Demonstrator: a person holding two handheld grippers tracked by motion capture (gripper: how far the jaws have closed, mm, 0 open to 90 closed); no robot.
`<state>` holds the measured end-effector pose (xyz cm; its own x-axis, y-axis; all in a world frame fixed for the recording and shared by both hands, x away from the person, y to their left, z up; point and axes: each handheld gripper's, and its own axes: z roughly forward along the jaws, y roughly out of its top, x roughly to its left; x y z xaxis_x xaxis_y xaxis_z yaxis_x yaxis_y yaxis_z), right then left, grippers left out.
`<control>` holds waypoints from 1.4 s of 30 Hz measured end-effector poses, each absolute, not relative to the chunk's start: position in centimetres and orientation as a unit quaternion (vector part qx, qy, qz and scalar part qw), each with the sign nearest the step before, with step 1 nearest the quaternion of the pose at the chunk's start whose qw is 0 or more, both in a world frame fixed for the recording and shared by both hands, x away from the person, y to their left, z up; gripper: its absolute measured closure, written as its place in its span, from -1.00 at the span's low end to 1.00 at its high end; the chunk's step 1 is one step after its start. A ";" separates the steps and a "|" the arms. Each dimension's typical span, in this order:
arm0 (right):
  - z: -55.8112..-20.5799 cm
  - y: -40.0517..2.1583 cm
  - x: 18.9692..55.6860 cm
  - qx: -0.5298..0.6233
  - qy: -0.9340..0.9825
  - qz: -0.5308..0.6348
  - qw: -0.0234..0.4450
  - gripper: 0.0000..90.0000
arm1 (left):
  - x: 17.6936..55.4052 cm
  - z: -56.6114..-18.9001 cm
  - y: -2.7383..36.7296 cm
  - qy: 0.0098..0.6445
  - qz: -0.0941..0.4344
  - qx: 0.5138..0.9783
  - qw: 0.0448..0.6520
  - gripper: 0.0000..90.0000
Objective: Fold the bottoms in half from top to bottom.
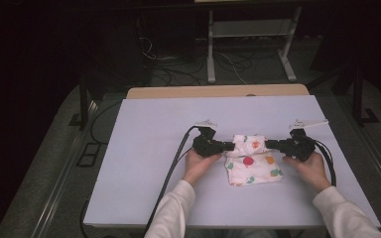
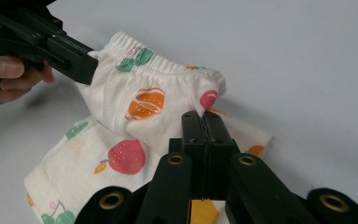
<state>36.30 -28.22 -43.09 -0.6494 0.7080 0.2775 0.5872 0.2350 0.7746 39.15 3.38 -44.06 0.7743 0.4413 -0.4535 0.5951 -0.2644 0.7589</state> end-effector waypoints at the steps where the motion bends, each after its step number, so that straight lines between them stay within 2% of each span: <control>1: -43.2 -28.2 36.2 0.414 0.784 0.458 0.065 0.95 | 39.1 -44.1 3.3 0.328 -0.077 0.793 0.508 0.97; 18: -43.5 -28.3 35.3 0.425 0.791 0.436 0.057 0.93 | 38.2 -44.5 2.4 0.305 -0.077 0.811 0.492 0.96; 19: -43.5 -28.3 35.2 0.427 0.790 0.435 0.055 0.90 | 38.1 -44.6 2.4 0.302 -0.078 0.813 0.491 0.96; 25: -43.4 -27.8 34.2 0.449 0.782 0.427 0.060 0.41 | 37.6 -44.7 2.1 0.268 -0.063 0.834 0.479 0.96; 31: -42.0 -26.8 35.0 0.443 0.769 0.459 0.048 0.27 | 37.5 -44.8 1.9 0.260 -0.064 0.838 0.476 0.96; 36: -41.0 -25.2 36.4 0.436 0.770 0.463 0.048 0.35 | 37.4 -44.8 1.9 0.258 -0.063 0.839 0.474 0.96; 39: -40.5 -24.2 37.4 0.432 0.779 0.452 0.051 0.47 | 37.4 -44.8 1.8 0.258 -0.063 0.839 0.476 0.96; 42: -40.3 -23.2 38.6 0.431 0.785 0.442 0.053 0.68 | 37.3 -44.8 1.8 0.256 -0.063 0.840 0.475 0.96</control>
